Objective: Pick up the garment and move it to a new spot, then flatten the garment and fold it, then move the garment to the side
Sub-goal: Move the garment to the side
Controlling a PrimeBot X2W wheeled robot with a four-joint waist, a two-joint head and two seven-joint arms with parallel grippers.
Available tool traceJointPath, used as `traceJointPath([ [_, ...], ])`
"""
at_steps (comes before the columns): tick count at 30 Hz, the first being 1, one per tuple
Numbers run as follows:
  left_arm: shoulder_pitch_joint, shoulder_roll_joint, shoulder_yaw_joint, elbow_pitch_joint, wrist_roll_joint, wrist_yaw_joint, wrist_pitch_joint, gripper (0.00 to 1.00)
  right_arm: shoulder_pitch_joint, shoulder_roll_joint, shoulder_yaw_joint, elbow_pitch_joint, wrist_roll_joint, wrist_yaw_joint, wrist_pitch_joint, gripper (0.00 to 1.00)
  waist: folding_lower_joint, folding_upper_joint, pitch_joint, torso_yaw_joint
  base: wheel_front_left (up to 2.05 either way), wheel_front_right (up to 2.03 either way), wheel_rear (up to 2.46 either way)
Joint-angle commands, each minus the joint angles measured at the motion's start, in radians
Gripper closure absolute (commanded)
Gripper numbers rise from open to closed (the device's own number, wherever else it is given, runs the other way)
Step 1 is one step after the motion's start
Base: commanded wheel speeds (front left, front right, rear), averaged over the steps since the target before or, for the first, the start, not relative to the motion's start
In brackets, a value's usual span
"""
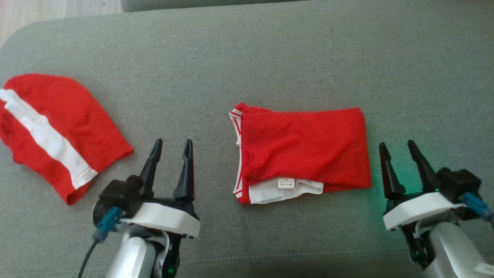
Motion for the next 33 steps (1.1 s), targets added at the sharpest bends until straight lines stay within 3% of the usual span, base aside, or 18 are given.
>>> traceJointPath([
  [1, -0.050, 0.002, 0.024, -0.032, 0.002, 0.005, -0.012, 0.00, -0.042, -0.002, 0.033, -0.006, 0.026, -0.001, -0.011, 0.00, 0.0000, 0.0000, 0.015, 0.008, 0.00, 0.00, 0.00],
  [16, -0.106, 0.002, -0.026, -0.022, 0.005, 0.018, -0.012, 0.00, -0.161, 0.002, 0.153, 0.180, 0.147, -0.001, -0.011, 0.00, 0.0000, 0.0000, 0.095, 0.056, 0.00, 0.00, 0.00],
  [17, -0.108, 0.002, -0.027, -0.022, 0.006, 0.019, -0.012, 0.00, -0.168, -0.001, 0.161, 0.191, 0.146, -0.001, -0.011, 0.53, 0.0000, 0.0000, 0.097, 0.057, 0.00, 0.00, 0.00],
  [18, -0.110, 0.002, -0.027, -0.022, 0.006, 0.020, -0.012, 0.00, -0.176, -0.006, 0.170, 0.201, 0.137, -0.001, -0.011, 0.84, 0.0000, 0.0000, 0.099, 0.058, 0.00, 0.00, 0.00],
  [19, -0.112, 0.002, -0.026, -0.022, 0.007, 0.021, -0.012, 0.00, -0.184, -0.011, 0.180, 0.208, 0.125, -0.001, -0.011, 1.00, 0.0000, 0.0000, 0.100, 0.059, 0.00, 0.00, 0.00],
  [27, -0.105, 0.002, -0.018, -0.019, 0.008, 0.023, -0.012, 0.00, -0.232, -0.058, 0.198, 0.176, -0.043, -0.001, -0.011, 1.00, 0.0000, 0.0000, 0.078, 0.034, 0.00, 0.00, 0.00],
  [33, -0.115, 0.002, -0.010, -0.024, -0.001, 0.015, -0.012, 0.00, -0.276, -0.159, 0.235, 0.145, -0.151, -0.001, -0.011, 1.00, 0.0000, 0.0000, 0.075, -0.011, 0.00, 0.00, 0.00],
])
